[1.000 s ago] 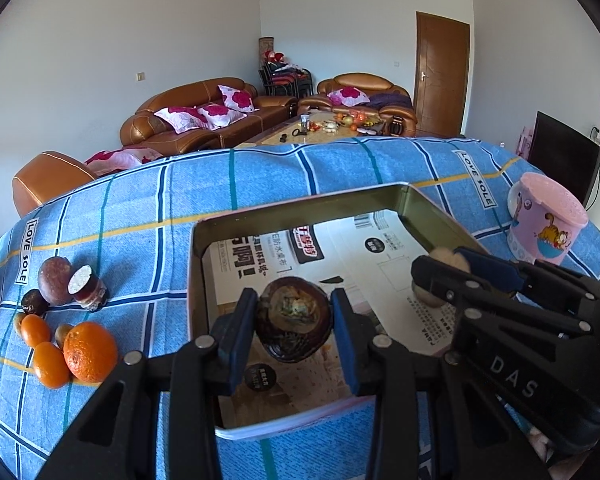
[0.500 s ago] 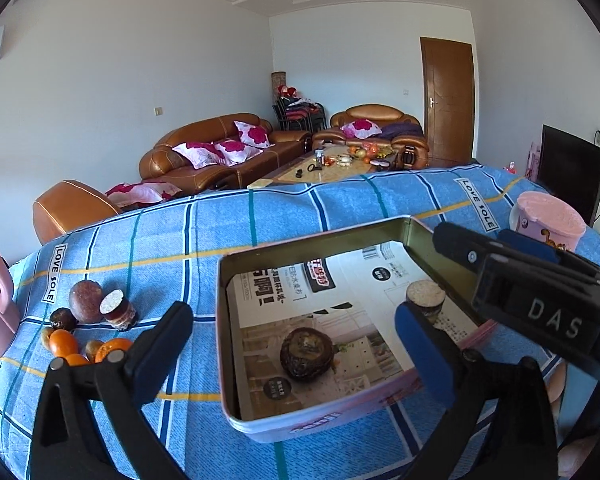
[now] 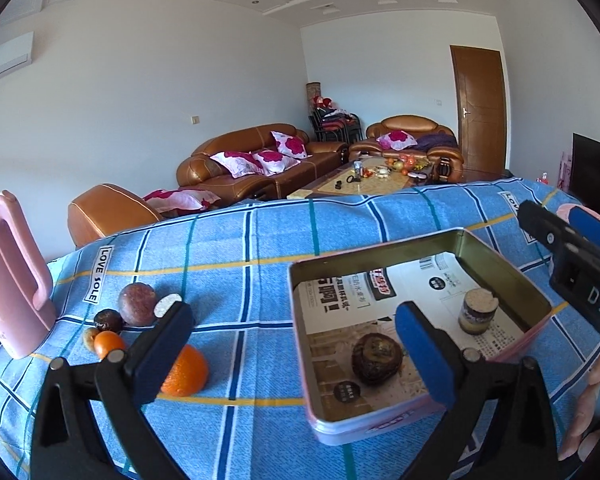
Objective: Organize fruits
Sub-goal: 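Open both tools and move them back toward the oranges, then grasp a large orange with the right tool while the left tool grasps another orange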
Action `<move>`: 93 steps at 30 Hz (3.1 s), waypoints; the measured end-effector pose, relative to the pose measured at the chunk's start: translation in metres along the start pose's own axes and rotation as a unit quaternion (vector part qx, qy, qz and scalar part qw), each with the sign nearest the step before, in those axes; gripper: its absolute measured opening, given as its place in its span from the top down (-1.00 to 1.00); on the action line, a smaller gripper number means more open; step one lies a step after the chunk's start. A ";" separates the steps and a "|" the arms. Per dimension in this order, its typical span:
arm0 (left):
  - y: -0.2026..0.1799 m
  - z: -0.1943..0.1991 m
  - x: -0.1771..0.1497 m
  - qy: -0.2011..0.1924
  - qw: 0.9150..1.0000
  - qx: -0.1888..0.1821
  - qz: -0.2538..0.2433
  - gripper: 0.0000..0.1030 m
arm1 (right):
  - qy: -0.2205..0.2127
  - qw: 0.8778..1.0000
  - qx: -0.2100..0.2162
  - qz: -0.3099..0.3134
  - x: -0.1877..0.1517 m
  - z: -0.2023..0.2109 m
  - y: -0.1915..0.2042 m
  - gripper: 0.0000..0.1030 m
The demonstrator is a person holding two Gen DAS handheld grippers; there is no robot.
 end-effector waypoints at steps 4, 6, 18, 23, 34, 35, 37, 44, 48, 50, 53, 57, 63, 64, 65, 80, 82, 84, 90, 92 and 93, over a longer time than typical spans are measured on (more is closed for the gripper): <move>0.013 0.000 -0.002 0.002 1.000 0.002 0.012 -1.00 | 0.000 1.000 -0.011 0.017 -0.002 0.002 0.009 -0.49; 0.018 0.001 -0.003 0.003 1.000 0.001 0.014 -1.00 | -0.002 1.000 -0.010 0.017 -0.002 0.004 0.010 -0.49; 0.041 -0.001 -0.011 0.022 0.999 0.000 0.033 -1.00 | 0.014 1.000 0.000 -0.004 -0.014 0.015 0.018 -0.49; 0.052 -0.010 -0.017 0.053 0.998 -0.010 0.033 -1.00 | 0.026 1.000 0.007 0.012 -0.019 0.017 0.036 -0.49; 0.100 -0.021 -0.024 0.070 0.997 0.022 0.027 -1.00 | 0.048 0.998 0.037 0.025 -0.028 0.016 0.077 -0.49; 0.104 -0.022 -0.024 0.070 0.997 0.023 0.029 -1.00 | 0.051 0.998 0.041 0.027 -0.028 0.016 0.082 -0.49; 0.114 -0.024 -0.024 0.073 0.996 0.025 0.036 -1.00 | 0.056 0.997 0.047 0.032 -0.030 0.014 0.091 -0.49; 0.159 -0.033 -0.027 0.086 0.991 0.029 0.096 -1.00 | 0.061 0.995 0.060 0.059 -0.034 0.012 0.131 -0.49; 0.192 -0.036 -0.027 0.089 0.985 0.068 0.128 -1.00 | 0.071 0.992 0.074 0.076 -0.037 0.008 0.157 -0.49; 0.210 -0.036 -0.027 0.087 0.981 0.100 0.144 -1.00 | 0.075 0.990 0.085 0.086 -0.039 0.007 0.169 -0.49; 0.237 -0.034 -0.028 0.080 0.971 0.147 0.170 -1.00 | 0.091 0.985 0.098 0.109 -0.042 0.002 0.191 -0.49; 0.259 -0.037 -0.031 0.086 0.965 0.156 0.192 -1.00 | 0.128 0.973 0.129 0.139 -0.050 -0.010 0.218 -0.49; 0.268 -0.042 -0.033 0.098 0.964 0.154 0.195 -1.00 | 0.188 0.952 0.139 0.199 -0.067 -0.032 0.258 -0.17; 0.268 -0.043 -0.033 0.099 0.964 0.152 0.193 -1.00 | 0.202 0.947 0.141 0.208 -0.071 -0.036 0.263 -0.11; 0.267 -0.043 -0.033 0.100 0.965 0.150 0.190 -1.00 | 0.213 0.943 0.144 0.213 -0.074 -0.040 0.266 -0.07; 0.237 -0.043 -0.022 0.110 0.982 0.107 0.114 -1.00 | 0.286 0.925 0.174 0.177 -0.088 -0.062 0.267 0.06; 0.233 -0.046 -0.022 0.116 0.983 0.080 0.114 -1.00 | 0.264 0.934 0.178 0.161 -0.082 -0.053 0.261 0.06; 0.225 -0.049 -0.024 0.124 0.985 0.049 0.107 -0.99 | 0.230 0.947 0.179 0.138 -0.074 -0.041 0.251 0.06; 0.181 -0.057 -0.032 0.161 0.983 -0.058 0.066 -0.71 | 0.181 0.964 0.170 0.098 -0.060 -0.024 0.220 0.06; 0.169 -0.060 -0.034 0.167 0.983 -0.061 0.049 -0.63 | 0.173 0.967 0.161 0.092 -0.057 -0.023 0.214 0.06; 0.165 -0.061 -0.035 0.171 0.982 -0.062 0.042 -0.56 | 0.172 0.968 0.159 0.091 -0.056 -0.024 0.212 0.06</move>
Point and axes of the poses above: each gripper's, at about its wrist camera, not at the fingertips, and z roughly against the way its jaws point, y to its left, x to its top, the point moved 5 cm from there along -z, roughly the way its jaws point, and after that the axes turned 12 degrees about y, right-handed, at the moved point
